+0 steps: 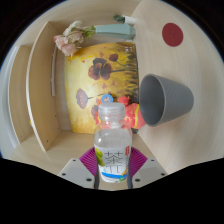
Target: Pour water
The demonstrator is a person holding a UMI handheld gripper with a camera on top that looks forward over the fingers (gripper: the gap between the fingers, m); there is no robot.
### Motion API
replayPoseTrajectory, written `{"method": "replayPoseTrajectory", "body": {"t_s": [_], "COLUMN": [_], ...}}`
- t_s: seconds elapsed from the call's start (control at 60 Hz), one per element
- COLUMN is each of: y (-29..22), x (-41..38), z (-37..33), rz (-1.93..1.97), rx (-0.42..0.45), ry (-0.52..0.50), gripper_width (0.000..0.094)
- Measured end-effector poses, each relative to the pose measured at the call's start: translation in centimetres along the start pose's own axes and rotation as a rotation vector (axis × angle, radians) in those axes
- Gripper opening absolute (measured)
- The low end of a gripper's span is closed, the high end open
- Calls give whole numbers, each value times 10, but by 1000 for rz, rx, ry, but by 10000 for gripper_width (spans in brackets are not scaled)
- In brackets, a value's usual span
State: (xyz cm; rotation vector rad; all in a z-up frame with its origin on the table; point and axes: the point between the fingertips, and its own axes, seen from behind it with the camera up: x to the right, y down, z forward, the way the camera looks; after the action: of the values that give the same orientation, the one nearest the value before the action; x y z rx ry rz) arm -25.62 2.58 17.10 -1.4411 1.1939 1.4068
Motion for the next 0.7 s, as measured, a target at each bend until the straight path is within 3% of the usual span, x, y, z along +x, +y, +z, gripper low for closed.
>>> {"method": "replayPoseTrajectory", "body": {"t_s": [0.417,0.7], "y": [-37,-27], "x": [-11,-21], "z": [0,0], "rz": [600,466], "rx": [49,-14], "ry": [-94,-65], "gripper_width": [382,401]}}
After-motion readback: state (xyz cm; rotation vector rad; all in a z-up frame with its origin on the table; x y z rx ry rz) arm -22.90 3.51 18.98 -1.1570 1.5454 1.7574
